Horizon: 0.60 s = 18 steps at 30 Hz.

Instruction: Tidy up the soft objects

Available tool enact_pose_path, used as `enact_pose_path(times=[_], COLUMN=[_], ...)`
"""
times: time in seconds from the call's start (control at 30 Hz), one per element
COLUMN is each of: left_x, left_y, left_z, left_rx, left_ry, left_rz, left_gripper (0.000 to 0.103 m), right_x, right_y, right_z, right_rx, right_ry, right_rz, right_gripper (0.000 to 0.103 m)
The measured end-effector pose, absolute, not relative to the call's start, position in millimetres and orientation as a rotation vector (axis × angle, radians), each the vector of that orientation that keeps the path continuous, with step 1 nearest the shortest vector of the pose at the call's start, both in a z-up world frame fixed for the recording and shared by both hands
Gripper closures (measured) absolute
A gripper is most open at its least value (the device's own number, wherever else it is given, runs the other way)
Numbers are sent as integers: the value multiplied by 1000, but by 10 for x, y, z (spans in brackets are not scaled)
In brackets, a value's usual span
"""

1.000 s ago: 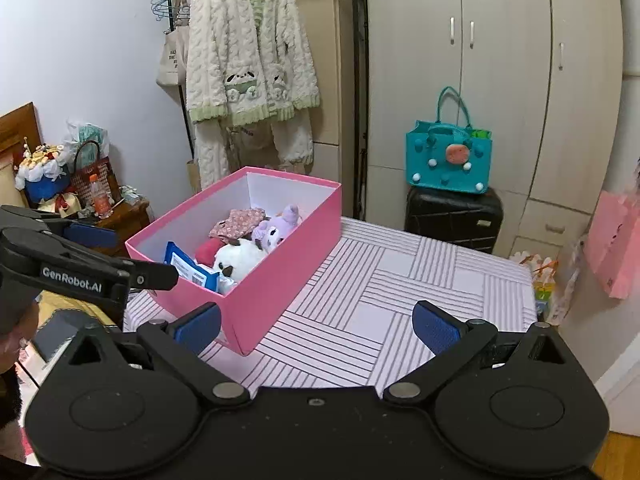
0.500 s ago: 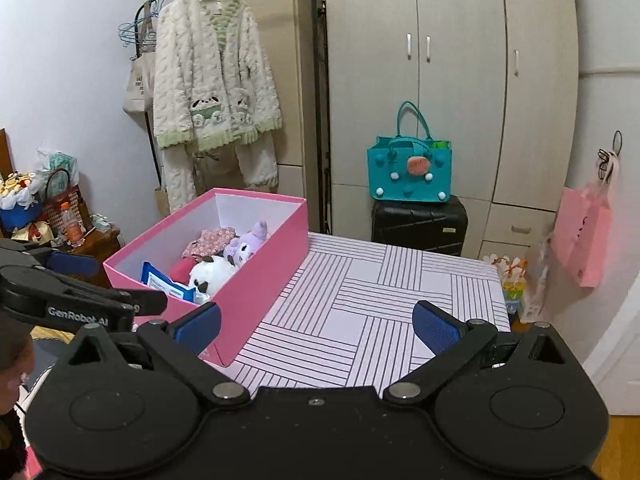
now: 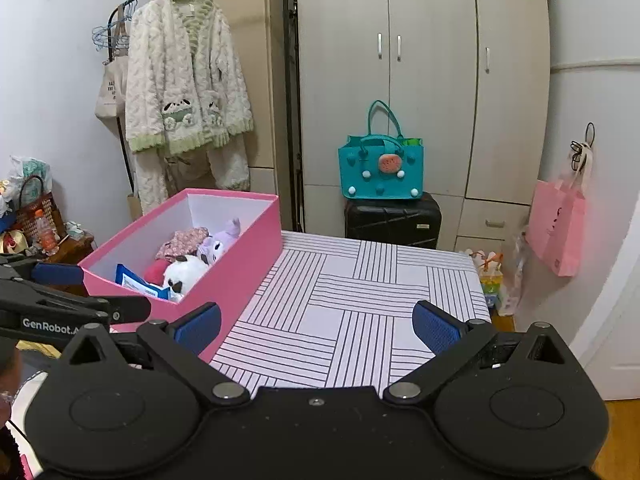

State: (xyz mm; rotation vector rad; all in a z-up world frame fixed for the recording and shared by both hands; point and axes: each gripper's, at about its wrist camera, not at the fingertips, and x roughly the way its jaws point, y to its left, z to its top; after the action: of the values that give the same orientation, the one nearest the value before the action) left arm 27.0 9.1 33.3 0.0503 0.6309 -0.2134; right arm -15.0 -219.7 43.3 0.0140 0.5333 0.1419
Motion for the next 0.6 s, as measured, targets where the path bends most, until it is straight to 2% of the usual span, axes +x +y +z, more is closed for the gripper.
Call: enact_pose_path(times=[0.6], left_x=[207], left_y=[136], left_z=[272], left_rx=[89], left_ry=[531], left_rz=[-140], left_gripper=[0], right_x=[-284], right_y=[-2119], right_z=[286], right_rx=[-36], right_ry=[455], right_rz=[134], right_gripper=[0])
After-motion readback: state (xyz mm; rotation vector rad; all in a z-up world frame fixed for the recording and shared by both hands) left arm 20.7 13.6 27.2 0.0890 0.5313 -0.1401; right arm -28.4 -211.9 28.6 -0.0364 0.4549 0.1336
